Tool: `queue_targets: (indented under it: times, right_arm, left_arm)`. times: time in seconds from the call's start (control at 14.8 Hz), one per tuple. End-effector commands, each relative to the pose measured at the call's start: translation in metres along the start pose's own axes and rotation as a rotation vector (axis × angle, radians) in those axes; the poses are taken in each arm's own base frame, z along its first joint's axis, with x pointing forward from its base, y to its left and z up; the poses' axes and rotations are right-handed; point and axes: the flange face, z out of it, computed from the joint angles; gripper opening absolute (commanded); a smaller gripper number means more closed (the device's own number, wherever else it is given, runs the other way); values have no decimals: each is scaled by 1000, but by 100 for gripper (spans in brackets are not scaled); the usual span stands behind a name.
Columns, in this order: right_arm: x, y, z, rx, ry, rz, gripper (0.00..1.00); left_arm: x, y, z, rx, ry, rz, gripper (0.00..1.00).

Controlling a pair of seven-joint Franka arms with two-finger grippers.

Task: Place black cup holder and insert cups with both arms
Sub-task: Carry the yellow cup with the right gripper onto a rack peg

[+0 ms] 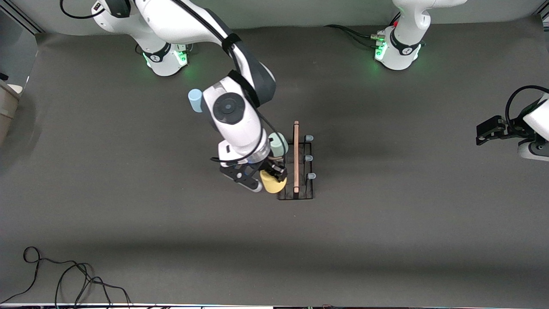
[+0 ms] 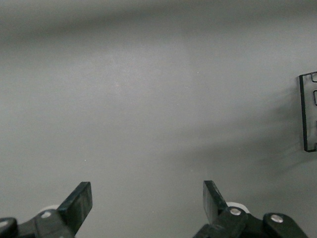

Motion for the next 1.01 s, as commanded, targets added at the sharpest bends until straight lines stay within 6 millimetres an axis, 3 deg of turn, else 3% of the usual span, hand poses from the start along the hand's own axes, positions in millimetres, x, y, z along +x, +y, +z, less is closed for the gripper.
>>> queue_targets:
  times: [0.0, 0.27, 0.34, 0.41, 0.47, 0.61, 0.74, 0.95]
  right_arm:
    - [-9, -11, 10, 13, 12, 11, 12]
    - [-9, -10, 25, 1, 18, 19, 13]
    - [-10, -9, 29, 0, 20, 18, 22]
    - [-18, -11, 32, -1, 18, 8, 48]
    - [-17, -11, 35, -2, 22, 6, 57]
    - [-17, -11, 36, -4, 26, 4, 84]
    - [-17, -11, 36, -4, 26, 4, 92]
    - [-16, -10, 36, -4, 27, 1, 92]
  left_arm:
    - [1, 3, -2, 10, 7, -8, 100]
    - [1, 3, -2, 11, 7, -8, 100]
    - [1, 3, -2, 10, 7, -8, 100]
    - [1, 2, -2, 11, 5, -11, 100]
    - [0, 1, -2, 10, 4, -11, 100]
    - [0, 1, -2, 11, 5, -11, 100]
    - [0, 1, -1, 11, 2, -11, 100]
    - [0, 1, -1, 11, 1, -11, 100]
